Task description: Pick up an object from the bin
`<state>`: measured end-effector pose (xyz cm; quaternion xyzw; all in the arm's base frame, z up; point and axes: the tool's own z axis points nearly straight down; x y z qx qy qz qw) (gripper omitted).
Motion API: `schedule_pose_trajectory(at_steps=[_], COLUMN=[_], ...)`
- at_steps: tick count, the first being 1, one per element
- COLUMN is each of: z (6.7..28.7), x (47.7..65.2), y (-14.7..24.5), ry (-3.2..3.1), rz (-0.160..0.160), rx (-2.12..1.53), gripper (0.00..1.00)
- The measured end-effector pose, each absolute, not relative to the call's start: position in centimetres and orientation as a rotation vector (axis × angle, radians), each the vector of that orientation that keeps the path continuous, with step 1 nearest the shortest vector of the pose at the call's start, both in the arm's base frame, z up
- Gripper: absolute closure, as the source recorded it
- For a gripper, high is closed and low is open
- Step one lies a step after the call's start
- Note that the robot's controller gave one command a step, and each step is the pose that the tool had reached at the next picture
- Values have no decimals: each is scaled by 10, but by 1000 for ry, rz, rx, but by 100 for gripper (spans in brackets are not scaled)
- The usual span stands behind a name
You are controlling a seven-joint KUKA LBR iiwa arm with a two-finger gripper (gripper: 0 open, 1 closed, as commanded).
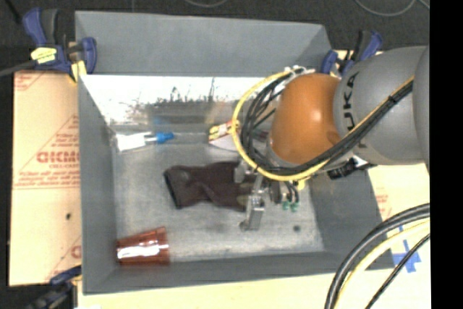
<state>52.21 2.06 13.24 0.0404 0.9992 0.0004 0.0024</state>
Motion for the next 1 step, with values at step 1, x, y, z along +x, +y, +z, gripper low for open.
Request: schedule_pose_trajectory(at_steps=[1], z=[101], x=[526], y=[22], ry=[3122], rz=[2], rx=[308], gripper=[0])
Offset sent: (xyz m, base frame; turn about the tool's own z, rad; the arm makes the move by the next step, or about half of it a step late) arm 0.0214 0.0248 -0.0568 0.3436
